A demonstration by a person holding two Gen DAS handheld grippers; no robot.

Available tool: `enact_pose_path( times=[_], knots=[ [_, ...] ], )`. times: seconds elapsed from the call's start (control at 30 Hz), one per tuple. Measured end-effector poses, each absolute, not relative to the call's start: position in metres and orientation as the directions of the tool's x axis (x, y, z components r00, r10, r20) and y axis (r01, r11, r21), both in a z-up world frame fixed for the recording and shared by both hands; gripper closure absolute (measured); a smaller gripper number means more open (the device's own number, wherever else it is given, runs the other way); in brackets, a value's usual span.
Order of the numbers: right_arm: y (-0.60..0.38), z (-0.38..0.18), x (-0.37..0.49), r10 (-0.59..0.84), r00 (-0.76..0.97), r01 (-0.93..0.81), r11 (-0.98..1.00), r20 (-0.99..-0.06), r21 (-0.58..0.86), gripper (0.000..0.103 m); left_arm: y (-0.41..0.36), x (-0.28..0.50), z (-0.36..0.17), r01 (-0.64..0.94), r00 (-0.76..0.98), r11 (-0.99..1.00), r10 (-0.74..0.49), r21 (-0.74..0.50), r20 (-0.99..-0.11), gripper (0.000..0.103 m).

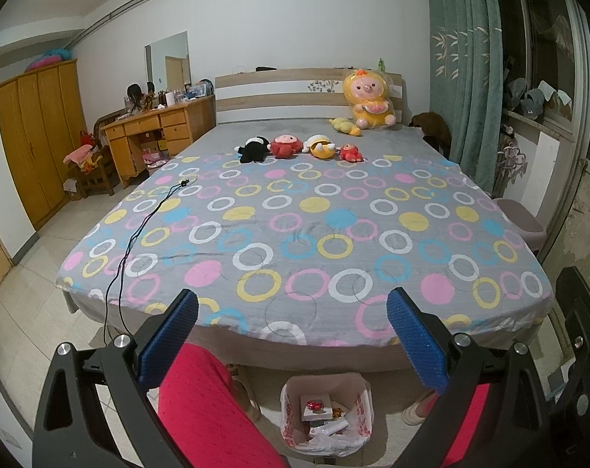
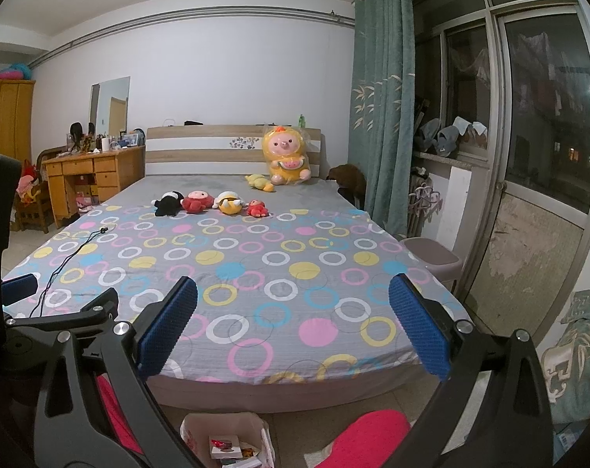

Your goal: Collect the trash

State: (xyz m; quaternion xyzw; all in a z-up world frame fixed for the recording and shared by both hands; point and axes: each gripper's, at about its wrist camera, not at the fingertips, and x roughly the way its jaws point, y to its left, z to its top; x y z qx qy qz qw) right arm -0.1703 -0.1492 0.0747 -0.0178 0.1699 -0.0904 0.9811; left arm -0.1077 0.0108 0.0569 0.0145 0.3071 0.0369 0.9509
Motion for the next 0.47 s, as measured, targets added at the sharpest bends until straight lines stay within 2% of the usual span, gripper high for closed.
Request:
enact_pose_path(
  times=[0.47],
  knots=[
    [-0.1495, 0.0754, -0.1701, -0.185, 0.926, 0.172, 0.983, -0.329, -0.067, 0.007, 0.0117, -0.1079, 0.0572, -0.059, 0.807, 0.997, 0.078, 0.051, -0.586, 0.008]
  ],
)
